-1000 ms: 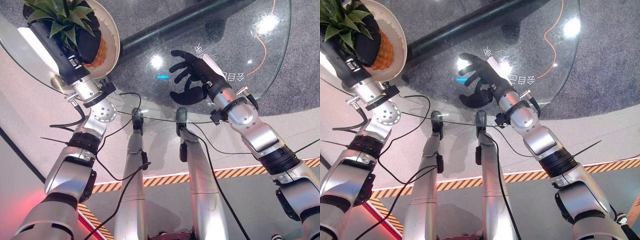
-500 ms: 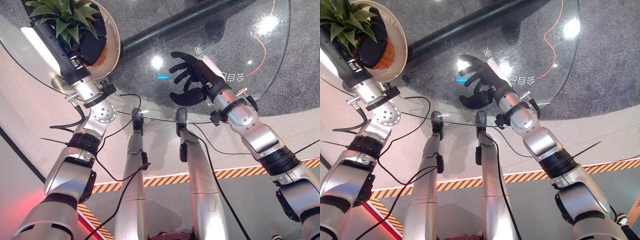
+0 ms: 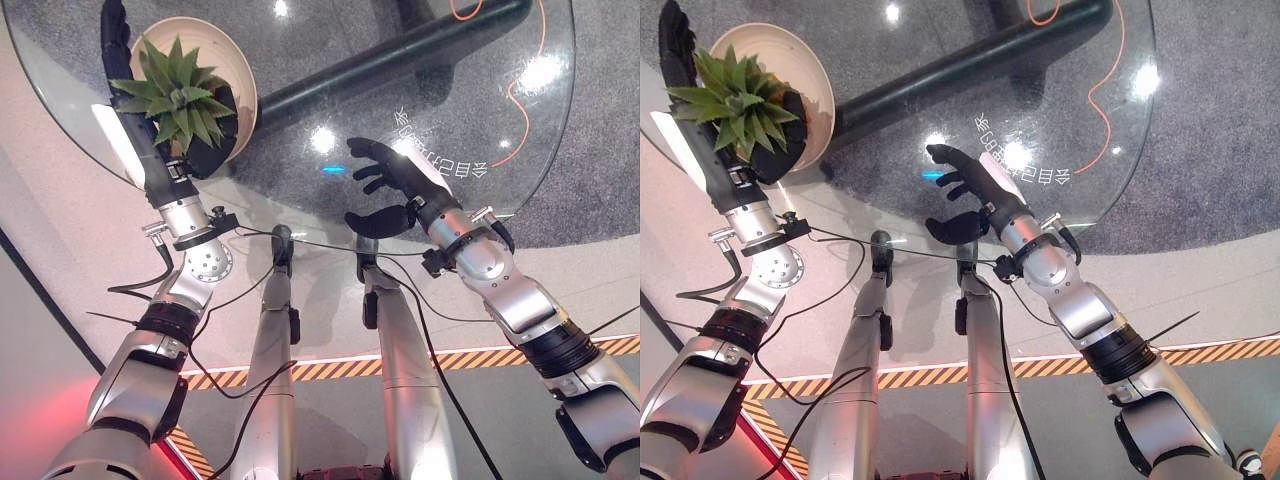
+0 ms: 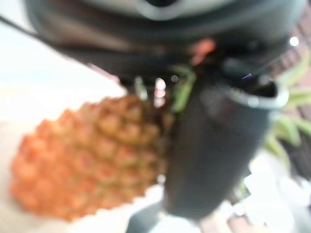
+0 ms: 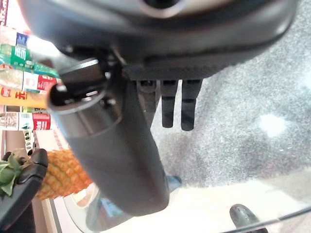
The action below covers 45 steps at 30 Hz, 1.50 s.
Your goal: Pick up the fruit to the plate
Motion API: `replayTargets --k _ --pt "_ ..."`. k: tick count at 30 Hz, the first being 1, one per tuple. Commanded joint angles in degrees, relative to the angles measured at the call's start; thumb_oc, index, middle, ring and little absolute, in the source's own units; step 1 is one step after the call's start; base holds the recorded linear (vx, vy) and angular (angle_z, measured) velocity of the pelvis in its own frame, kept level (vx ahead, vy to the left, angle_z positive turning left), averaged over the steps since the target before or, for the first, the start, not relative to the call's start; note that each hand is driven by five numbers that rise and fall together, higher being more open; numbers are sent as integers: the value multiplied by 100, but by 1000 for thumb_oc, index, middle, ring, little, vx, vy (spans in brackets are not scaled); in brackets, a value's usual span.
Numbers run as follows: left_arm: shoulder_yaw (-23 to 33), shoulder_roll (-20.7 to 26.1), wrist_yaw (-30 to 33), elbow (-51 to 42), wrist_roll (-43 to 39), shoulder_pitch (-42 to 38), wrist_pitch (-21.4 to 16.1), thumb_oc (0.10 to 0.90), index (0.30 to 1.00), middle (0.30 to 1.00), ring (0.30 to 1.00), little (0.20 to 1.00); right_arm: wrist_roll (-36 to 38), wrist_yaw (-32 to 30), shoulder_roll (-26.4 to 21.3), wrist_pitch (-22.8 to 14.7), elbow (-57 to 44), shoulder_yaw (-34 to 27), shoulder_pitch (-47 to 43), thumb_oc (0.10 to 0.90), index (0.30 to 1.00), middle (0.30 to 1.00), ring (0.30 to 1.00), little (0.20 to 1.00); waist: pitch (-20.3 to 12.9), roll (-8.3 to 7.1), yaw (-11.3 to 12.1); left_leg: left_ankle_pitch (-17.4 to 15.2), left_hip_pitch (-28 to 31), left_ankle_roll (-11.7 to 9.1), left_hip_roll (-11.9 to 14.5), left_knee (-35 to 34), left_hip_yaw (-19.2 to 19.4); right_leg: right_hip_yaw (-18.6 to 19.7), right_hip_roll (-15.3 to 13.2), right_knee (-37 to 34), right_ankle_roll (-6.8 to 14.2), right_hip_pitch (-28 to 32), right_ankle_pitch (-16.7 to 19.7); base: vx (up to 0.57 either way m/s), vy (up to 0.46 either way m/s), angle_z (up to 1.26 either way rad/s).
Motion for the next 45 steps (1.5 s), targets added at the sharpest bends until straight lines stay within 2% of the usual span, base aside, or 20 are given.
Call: replayTargets --k 1,12,45 --pt "465 -5 -228 -378 -245 202 -393 800 900 900 900 900 -138 219 116 -75 -594 92 721 800 900 900 900 900 -141 65 -7 -757 210 395 -586 586 453 -198 393 -974 149 366 770 -1 -34 4" --pt "633 -70 -679 -854 -535 846 -348 800 900 900 900 900 -208 313 -1 -245 -818 -126 1174 800 900 900 900 900 -141 90 47 -713 306 417 -571 495 409 -251 407 -1006 135 482 718 0 -7 2" --pt "666 -3 -1645 -1125 -1155 1308 -151 800 900 900 900 900 -101 316 -142 -398 -833 -226 1348 800 900 900 900 900 -141 177 87 -578 452 417 -550 305 441 -249 381 -1169 145 645 774 0 0 0"
